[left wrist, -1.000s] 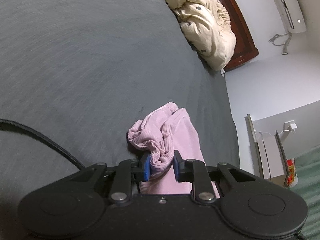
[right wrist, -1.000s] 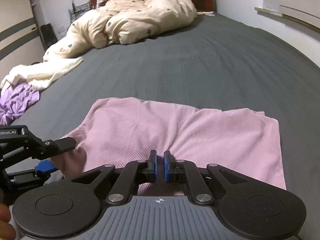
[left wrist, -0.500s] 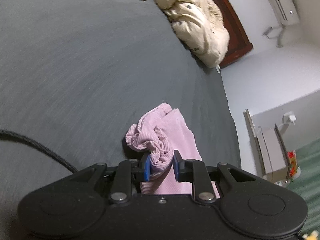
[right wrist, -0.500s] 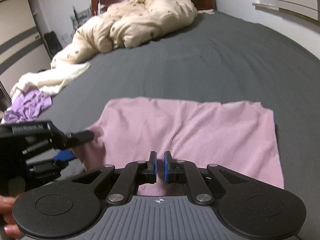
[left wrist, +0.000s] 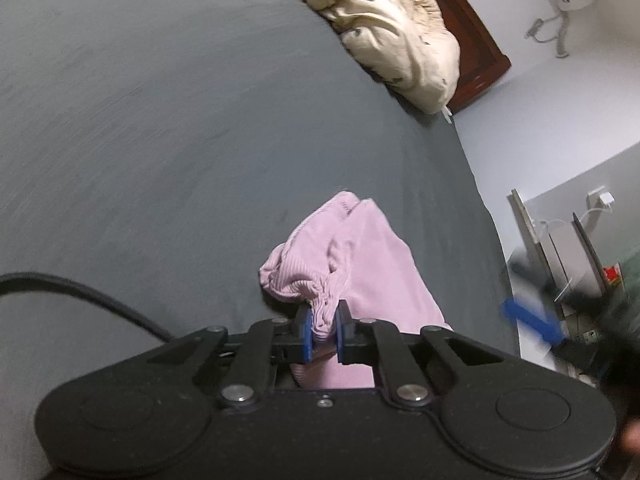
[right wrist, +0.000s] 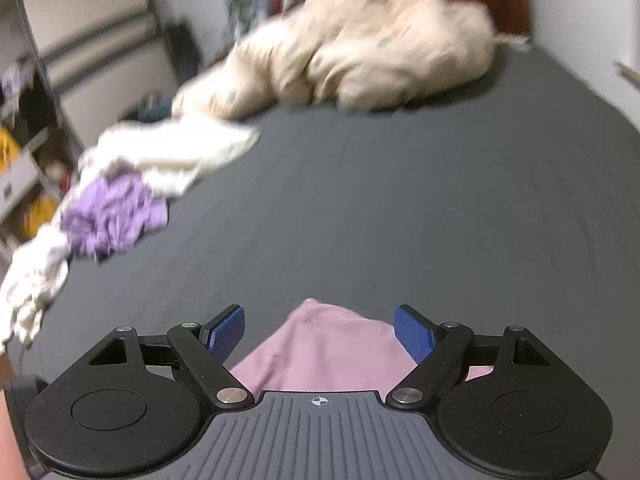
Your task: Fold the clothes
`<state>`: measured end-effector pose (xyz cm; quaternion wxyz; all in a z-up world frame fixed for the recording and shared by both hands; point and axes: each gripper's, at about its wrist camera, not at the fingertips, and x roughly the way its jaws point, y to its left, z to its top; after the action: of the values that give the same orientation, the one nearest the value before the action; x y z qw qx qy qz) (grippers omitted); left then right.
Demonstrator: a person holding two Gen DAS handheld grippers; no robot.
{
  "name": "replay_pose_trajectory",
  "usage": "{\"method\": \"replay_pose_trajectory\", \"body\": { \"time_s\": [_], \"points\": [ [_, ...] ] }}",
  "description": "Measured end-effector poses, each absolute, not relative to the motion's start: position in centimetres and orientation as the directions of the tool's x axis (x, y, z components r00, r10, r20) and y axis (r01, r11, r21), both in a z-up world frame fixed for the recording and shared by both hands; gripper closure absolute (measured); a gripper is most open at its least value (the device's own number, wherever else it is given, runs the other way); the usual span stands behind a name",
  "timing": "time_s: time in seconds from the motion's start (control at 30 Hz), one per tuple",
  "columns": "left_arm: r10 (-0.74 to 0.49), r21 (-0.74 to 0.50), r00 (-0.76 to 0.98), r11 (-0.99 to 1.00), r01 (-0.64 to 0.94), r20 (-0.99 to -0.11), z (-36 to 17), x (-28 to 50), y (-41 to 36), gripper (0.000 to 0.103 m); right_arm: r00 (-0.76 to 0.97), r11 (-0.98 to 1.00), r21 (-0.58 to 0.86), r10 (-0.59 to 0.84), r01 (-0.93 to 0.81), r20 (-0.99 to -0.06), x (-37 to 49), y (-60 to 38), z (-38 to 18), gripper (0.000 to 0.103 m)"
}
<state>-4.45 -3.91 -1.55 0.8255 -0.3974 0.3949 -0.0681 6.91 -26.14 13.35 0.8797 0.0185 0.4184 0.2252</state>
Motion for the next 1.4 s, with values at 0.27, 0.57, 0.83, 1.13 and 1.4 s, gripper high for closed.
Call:
{"method": "replay_pose_trajectory", "body": {
  "time_s": [0.27, 0.57, 0.83, 1.13, 1.4],
  "points": [
    [-0.475, -0.763, 0.678, 0.614, -0.200, -0.560, -2.7, -4.4, -2.6, 0.092, 0.206, 0.934, 0.213, 0.277, -0.288, -0.938, 16.6, -17.3, 11.1, 0.021],
    [-0.523, -0.803, 0.681, 0.574, -0.163, -0.512, -3.5, -4.6, -2.0, 0.092, 0.140, 0.970, 0.006, 0.041, -0.242, -0.989, 18.6, -13.6, 7.5, 0.033],
    [-0.525, -0.795, 0.685, 0.592, -0.131, -0.504, -3.5, -5.0, -2.3, 0.092, 0.147, 0.975, -0.113, -0.086, -0.192, -0.985, 19.6, -11.7, 5.7, 0.036],
    [-0.531, -0.808, 0.689, 0.573, -0.137, -0.493, -3.7, -5.3, -2.1, 0.091, 0.185, 0.959, -0.203, -0.167, -0.197, -0.968, 20.3, -12.0, 5.3, 0.067],
    [-0.513, -0.791, 0.702, 0.601, -0.117, -0.493, -3.3, -5.8, -2.6, 0.091, 0.246, 0.972, -0.155, -0.109, -0.176, -0.963, 19.8, -14.2, 7.0, 0.093]
  ]
}}
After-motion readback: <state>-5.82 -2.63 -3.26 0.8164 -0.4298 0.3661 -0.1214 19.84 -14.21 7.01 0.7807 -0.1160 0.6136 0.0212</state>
